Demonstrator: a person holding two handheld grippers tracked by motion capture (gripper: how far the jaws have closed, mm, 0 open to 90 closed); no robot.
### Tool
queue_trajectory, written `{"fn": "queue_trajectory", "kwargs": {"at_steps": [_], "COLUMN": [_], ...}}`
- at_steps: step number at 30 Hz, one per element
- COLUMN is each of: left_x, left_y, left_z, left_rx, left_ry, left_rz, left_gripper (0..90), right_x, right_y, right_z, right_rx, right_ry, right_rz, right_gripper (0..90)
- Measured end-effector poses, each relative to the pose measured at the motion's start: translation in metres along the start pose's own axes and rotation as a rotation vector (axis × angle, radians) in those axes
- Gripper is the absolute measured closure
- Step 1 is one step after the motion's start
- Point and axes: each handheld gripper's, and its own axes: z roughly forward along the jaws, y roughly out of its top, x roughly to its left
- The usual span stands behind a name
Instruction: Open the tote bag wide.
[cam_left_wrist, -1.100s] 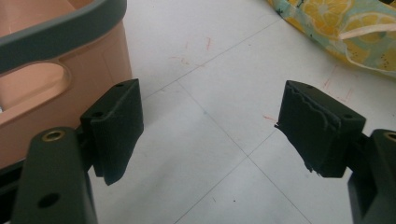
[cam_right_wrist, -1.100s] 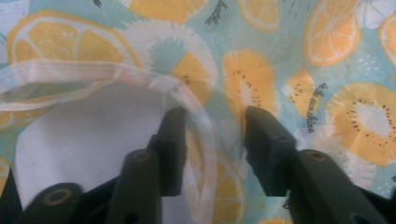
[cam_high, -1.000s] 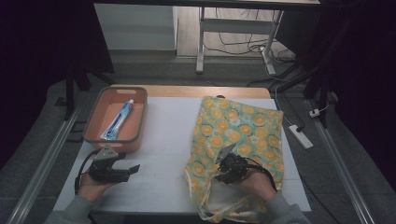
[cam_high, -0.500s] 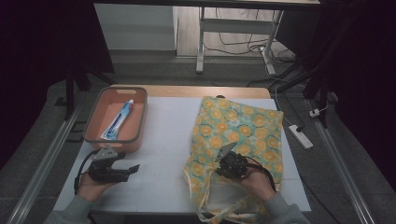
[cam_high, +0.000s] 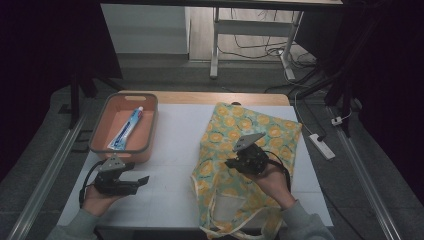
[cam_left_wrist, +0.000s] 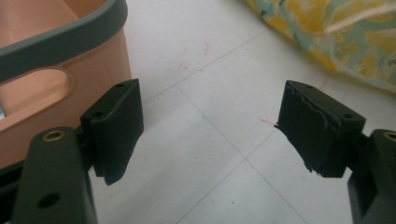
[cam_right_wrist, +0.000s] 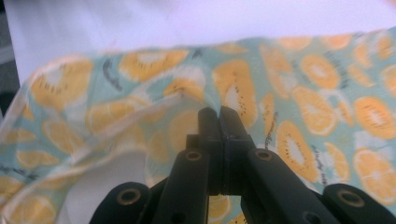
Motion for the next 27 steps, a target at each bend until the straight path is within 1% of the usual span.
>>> {"fn": "queue_trajectory", "kwargs": {"at_steps": [2,6,9,11,14,15,19,22,24,27], "left_x": [0.000,0.000,0.001,0.001,0.002,0.002,0.003,0.002,0.002,0.001], "left_y": [0.000,0.001,0.001,0.001,0.001,0.001,0.001,0.001,0.001,0.001], "left_z": [-0.001,-0.001,-0.002,-0.002,-0.002,-0.002,-0.001,-0.001,0.000,0.000], "left_rx": [-0.002,-0.003,-0.006,-0.008,-0.007,-0.007,-0.007,-0.005,-0.001,0.000], "left_ry": [0.001,-0.001,-0.001,-0.002,-0.002,-0.002,-0.002,-0.001,-0.001,0.001], "left_rz": [-0.001,-0.003,-0.005,-0.004,-0.008,-0.008,-0.011,-0.007,-0.002,0.000], "left_gripper": [22.6,22.6,22.6,22.6,22.6,22.6,22.6,22.6,22.6,22.6], "right_x": [-0.004,-0.015,-0.021,-0.026,-0.033,-0.036,-0.047,-0.054,-0.056,-0.058], "right_y": [0.006,0.016,0.022,0.025,0.025,0.025,0.020,0.014,0.010,0.002], "right_z": [-0.010,-0.024,-0.028,-0.027,-0.022,-0.019,-0.008,0.002,0.008,0.022], "right_rx": [-0.033,-0.116,-0.160,-0.171,-0.166,-0.161,-0.151,-0.126,-0.107,-0.067], "right_ry": [-0.013,-0.019,-0.018,-0.018,-0.019,-0.021,-0.026,-0.038,-0.051,-0.047], "right_rz": [0.013,0.064,0.092,0.104,0.127,0.129,0.163,0.185,0.191,0.202], "right_gripper": [90.0,90.0,90.0,90.0,90.0,90.0,90.0,90.0,90.0,90.0]}}
